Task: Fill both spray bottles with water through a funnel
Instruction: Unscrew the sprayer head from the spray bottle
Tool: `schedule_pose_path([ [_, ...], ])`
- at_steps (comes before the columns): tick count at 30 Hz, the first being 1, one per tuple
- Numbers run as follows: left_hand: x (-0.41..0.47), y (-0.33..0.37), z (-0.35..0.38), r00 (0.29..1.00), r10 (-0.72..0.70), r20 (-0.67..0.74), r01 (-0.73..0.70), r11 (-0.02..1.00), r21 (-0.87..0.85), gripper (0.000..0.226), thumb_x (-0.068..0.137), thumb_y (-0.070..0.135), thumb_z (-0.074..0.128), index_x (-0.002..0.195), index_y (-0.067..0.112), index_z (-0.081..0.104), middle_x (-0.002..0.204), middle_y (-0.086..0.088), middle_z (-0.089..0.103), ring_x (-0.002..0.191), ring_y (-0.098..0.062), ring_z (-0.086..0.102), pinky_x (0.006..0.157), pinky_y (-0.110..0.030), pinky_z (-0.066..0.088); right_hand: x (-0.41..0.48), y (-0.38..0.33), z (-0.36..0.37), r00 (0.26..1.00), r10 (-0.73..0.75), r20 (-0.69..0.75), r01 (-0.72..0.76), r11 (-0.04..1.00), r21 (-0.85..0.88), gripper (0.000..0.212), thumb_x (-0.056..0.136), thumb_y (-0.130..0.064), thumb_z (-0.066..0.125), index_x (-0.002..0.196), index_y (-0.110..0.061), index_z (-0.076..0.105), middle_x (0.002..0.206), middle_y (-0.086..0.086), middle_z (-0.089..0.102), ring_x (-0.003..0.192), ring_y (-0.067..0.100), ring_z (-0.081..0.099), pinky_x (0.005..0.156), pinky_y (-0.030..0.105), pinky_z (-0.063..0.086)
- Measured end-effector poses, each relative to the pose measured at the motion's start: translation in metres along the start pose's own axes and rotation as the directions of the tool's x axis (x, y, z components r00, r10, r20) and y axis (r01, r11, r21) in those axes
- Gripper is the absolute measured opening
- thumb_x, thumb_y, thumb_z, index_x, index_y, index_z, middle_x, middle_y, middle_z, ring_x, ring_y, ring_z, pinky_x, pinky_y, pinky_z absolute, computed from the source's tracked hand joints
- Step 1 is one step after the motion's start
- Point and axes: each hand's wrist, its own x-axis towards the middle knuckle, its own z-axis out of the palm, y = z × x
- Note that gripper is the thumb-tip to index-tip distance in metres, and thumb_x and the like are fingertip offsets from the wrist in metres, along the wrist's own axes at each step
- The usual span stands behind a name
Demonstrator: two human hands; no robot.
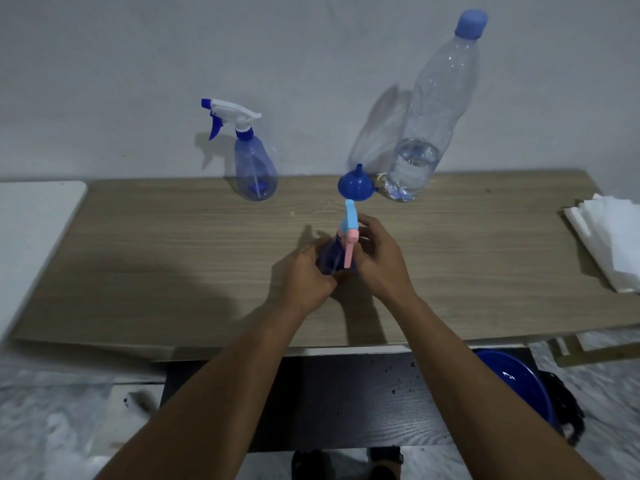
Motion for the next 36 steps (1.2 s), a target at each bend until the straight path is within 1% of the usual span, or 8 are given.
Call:
schedule_pose_path([
  [4, 0.0, -0.002, 0.0, 1.0, -0.008, 0.0, 0.008, 1.0, 0.013, 0.033, 0.078, 0.01, 0.083, 0.104, 0.018, 0.064, 0.082, 0.018, 0.061, 0.065, 0.018, 0.055, 0.061, 0.006, 0.035, 0.0, -0.002, 0.001, 1.0, -0.023, -0.019, 0.023, 1.0, -0.014, 0.028, 0.096, -0.02, 0.066, 0.123, -0.018, 0.059, 0.11, -0.006, 0.072, 0.102, 0.005, 0.068, 0.091, 0.039, 0.058],
  [8, -0.001, 0.001, -0.001, 1.0, 0.015, -0.003, -0.015, 1.0, 0.027, 0.056, 0.076, 0.013, 0.084, 0.127, 0.017, 0.063, 0.105, 0.012, 0.065, 0.086, 0.009, 0.06, 0.07, 0.006, 0.038, -0.002, -0.001, -0.004, 0.998, -0.04, 0.046, 0.042, 0.998, -0.044, 0.03, 0.098, -0.025, 0.06, 0.128, -0.022, 0.06, 0.107, -0.005, 0.072, 0.099, 0.01, 0.069, 0.088, 0.038, 0.058],
  [13, -0.003, 0.004, -0.002, 1.0, 0.026, 0.003, -0.026, 1.0, -0.013, 0.053, 0.075, 0.005, 0.082, 0.123, 0.021, 0.064, 0.102, 0.013, 0.069, 0.086, 0.019, 0.061, 0.07, 0.002, 0.042, 0.003, -0.002, -0.003, 1.0, -0.014, -0.011, 0.013, 0.999, -0.042, 0.029, 0.093, -0.028, 0.071, 0.117, -0.024, 0.055, 0.1, -0.004, 0.072, 0.093, 0.007, 0.07, 0.082, 0.031, 0.059],
  [21, 0.0, -0.003, 0.003, 1.0, 0.008, 0.004, -0.007, 0.998, -0.067, 0.055, 0.074, 0.014, 0.086, 0.124, 0.024, 0.064, 0.108, 0.012, 0.072, 0.097, 0.002, 0.067, 0.083, -0.013, 0.054, -0.001, -0.001, 0.001, 1.0, 0.012, -0.018, -0.013, 0.999, -0.042, 0.042, 0.091, -0.036, 0.072, 0.125, -0.027, 0.051, 0.102, -0.005, 0.073, 0.092, 0.005, 0.071, 0.079, 0.027, 0.059],
  [25, -0.001, -0.002, 0.0, 0.999, 0.046, -0.009, -0.046, 0.998, -0.039, 0.055, 0.074, 0.014, 0.085, 0.124, 0.026, 0.064, 0.108, 0.011, 0.072, 0.095, 0.002, 0.067, 0.081, -0.013, 0.054, 0.002, -0.005, 0.001, 1.0, -0.004, -0.016, 0.003, 0.999, -0.047, 0.026, 0.094, -0.031, 0.07, 0.114, -0.023, 0.056, 0.098, -0.005, 0.073, 0.09, 0.005, 0.071, 0.073, 0.022, 0.056],
  [29, -0.001, -0.001, -0.002, 0.999, 0.048, -0.013, -0.048, 0.999, -0.007, 0.056, 0.076, 0.022, 0.085, 0.126, 0.026, 0.061, 0.106, 0.016, 0.068, 0.089, 0.01, 0.062, 0.077, -0.006, 0.049, -0.004, -0.006, -0.001, 1.0, -0.022, 0.015, 0.023, 0.998, -0.051, 0.031, 0.097, -0.018, 0.063, 0.128, -0.02, 0.06, 0.11, -0.007, 0.072, 0.104, 0.006, 0.067, 0.091, 0.035, 0.058],
  [32, -0.001, -0.002, -0.001, 0.998, 0.058, -0.015, -0.059, 0.997, -0.041, 0.056, 0.073, 0.022, 0.088, 0.124, 0.026, 0.063, 0.108, 0.012, 0.07, 0.095, -0.001, 0.066, 0.084, -0.021, 0.056, -0.012, -0.004, -0.004, 0.998, -0.062, -0.007, 0.062, 0.997, -0.039, 0.051, 0.096, -0.001, 0.054, 0.143, -0.021, 0.05, 0.123, -0.008, 0.069, 0.116, 0.008, 0.064, 0.099, 0.042, 0.054],
  [36, -0.001, 0.0, -0.001, 0.999, 0.042, -0.006, -0.042, 0.997, -0.057, 0.053, 0.074, 0.016, 0.087, 0.121, 0.02, 0.064, 0.103, 0.012, 0.069, 0.094, 0.006, 0.066, 0.077, -0.005, 0.049, -0.022, -0.013, -0.005, 0.988, -0.152, -0.038, 0.15, 0.987, -0.053, 0.068, 0.092, -0.014, 0.057, 0.155, -0.025, 0.035, 0.132, -0.024, 0.061, 0.12, 0.005, 0.061, 0.1, 0.03, 0.052],
])
